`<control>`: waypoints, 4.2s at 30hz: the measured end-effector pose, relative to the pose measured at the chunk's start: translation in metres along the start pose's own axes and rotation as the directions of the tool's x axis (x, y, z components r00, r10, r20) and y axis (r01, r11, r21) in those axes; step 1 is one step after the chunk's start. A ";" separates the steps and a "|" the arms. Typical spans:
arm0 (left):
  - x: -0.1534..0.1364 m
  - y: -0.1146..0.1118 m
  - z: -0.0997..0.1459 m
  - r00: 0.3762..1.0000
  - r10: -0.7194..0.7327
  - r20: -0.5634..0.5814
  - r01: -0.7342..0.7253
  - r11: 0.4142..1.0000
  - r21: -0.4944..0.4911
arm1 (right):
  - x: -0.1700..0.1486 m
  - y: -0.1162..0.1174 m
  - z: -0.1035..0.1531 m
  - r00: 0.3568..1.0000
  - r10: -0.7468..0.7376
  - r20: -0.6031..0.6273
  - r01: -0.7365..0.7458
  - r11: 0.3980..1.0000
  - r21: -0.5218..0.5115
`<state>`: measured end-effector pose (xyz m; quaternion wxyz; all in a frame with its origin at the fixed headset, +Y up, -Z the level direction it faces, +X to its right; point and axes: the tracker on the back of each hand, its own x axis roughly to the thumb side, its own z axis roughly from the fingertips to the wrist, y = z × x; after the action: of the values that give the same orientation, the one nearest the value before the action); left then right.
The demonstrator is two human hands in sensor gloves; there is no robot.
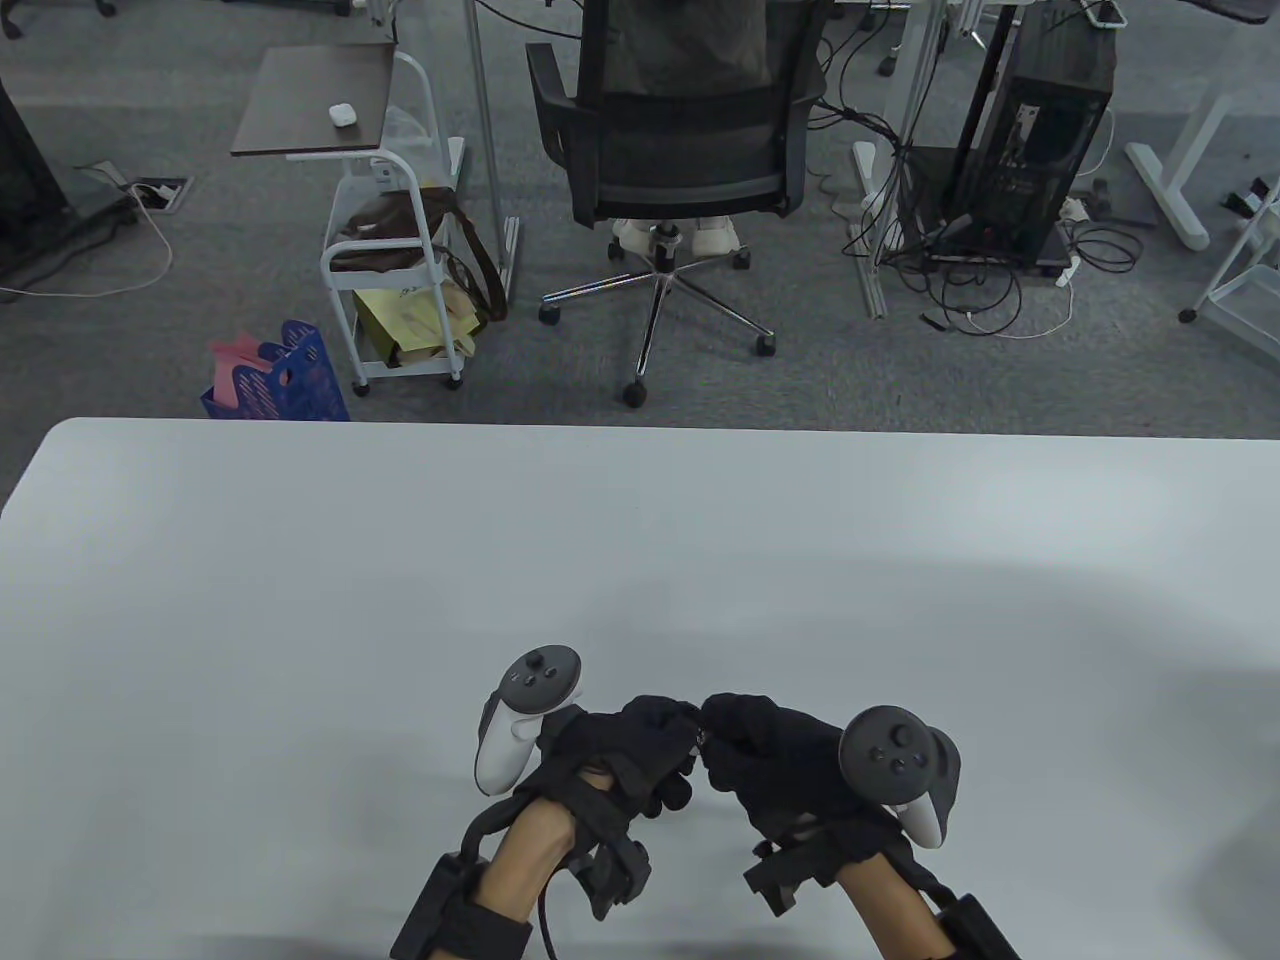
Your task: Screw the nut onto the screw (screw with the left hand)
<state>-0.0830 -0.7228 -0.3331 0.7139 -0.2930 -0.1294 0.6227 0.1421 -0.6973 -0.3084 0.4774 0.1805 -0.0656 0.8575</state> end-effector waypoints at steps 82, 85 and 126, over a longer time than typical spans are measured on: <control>0.004 0.000 -0.002 0.997 -0.070 0.030 0.069 0.997 0.017 | 0.001 0.000 0.001 1.000 0.012 0.007 -0.012 0.999 -0.030; 0.005 0.001 -0.002 0.998 -0.054 0.044 0.055 0.998 -0.032 | 0.001 0.000 0.001 1.000 0.004 0.005 -0.004 0.999 -0.032; 0.004 0.002 -0.001 0.995 -0.092 0.036 0.091 0.995 0.037 | 0.000 -0.001 0.001 1.000 -0.009 -0.005 0.009 0.999 -0.037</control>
<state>-0.0832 -0.7192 -0.3358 0.7442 -0.2624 -0.1452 0.5969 0.1429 -0.6968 -0.3071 0.4848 0.1696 -0.0795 0.8543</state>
